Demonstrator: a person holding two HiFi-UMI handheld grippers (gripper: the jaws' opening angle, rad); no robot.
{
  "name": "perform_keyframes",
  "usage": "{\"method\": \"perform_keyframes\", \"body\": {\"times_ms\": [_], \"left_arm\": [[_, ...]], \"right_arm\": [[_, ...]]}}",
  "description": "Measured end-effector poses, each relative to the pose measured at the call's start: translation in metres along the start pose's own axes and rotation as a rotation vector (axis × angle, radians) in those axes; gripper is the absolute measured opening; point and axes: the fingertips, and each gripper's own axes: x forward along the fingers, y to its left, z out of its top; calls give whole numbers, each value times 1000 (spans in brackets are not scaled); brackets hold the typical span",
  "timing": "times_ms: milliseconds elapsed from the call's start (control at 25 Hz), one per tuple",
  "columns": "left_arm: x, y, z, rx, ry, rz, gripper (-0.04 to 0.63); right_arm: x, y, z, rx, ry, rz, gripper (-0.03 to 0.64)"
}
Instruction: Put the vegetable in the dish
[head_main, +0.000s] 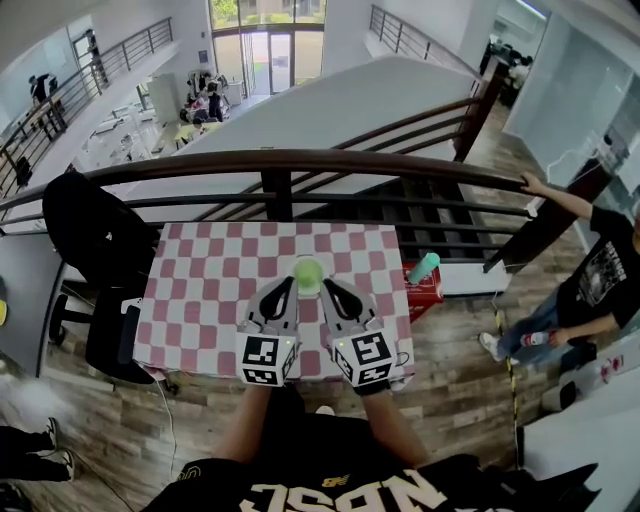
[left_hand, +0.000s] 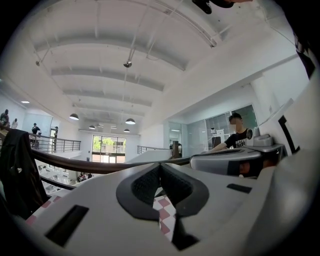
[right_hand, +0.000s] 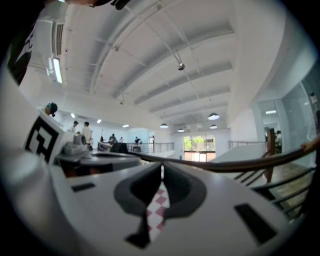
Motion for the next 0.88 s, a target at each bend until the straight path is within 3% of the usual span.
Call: {"method": "perform_keyframes", "body": {"times_ms": [880], "left_arm": [[1, -22, -10, -19, 47, -64, 25]], "right_arm": [[-16, 1, -2, 19, -9, -2, 25]]}}
